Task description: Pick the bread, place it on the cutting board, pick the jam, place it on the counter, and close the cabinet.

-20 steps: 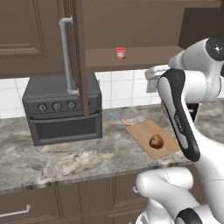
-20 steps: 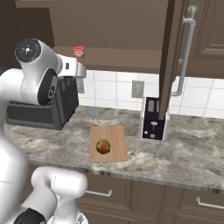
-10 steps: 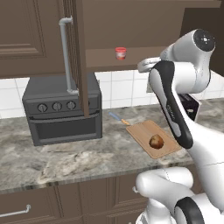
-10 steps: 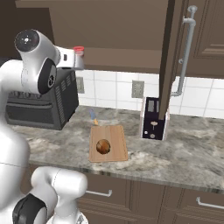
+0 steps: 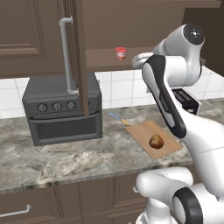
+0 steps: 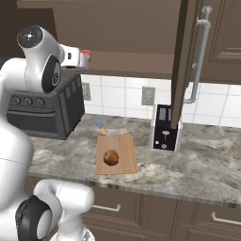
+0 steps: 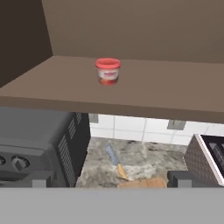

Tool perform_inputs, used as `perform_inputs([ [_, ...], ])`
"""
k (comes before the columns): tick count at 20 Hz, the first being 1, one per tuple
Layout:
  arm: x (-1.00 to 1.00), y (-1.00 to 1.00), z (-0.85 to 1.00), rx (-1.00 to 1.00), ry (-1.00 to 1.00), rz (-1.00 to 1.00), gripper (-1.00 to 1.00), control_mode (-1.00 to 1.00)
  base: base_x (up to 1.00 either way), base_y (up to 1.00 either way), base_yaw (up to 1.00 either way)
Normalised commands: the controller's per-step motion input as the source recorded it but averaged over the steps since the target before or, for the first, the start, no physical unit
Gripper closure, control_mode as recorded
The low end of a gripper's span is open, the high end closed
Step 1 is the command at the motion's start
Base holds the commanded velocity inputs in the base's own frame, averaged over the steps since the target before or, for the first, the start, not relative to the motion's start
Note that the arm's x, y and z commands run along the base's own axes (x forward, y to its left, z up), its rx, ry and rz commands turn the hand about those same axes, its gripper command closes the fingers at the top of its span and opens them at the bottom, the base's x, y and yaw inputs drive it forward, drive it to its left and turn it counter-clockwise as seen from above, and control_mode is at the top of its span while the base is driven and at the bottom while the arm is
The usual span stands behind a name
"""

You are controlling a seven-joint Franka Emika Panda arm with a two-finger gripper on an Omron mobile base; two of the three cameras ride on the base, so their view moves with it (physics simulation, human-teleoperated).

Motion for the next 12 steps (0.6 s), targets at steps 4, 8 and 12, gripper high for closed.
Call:
perform_inputs([
  [4, 0.31, 0.06, 0.0, 0.0, 0.0, 0.0, -1.0, -1.0, 0.0, 0.0, 0.0],
  [8, 0.3, 0.04, 0.0, 0.0, 0.0, 0.0, -1.0, -1.0, 0.0, 0.0, 0.0],
  [12, 0.31, 0.06, 0.0, 0.0, 0.0, 0.0, -1.0, -1.0, 0.0, 0.0, 0.0],
])
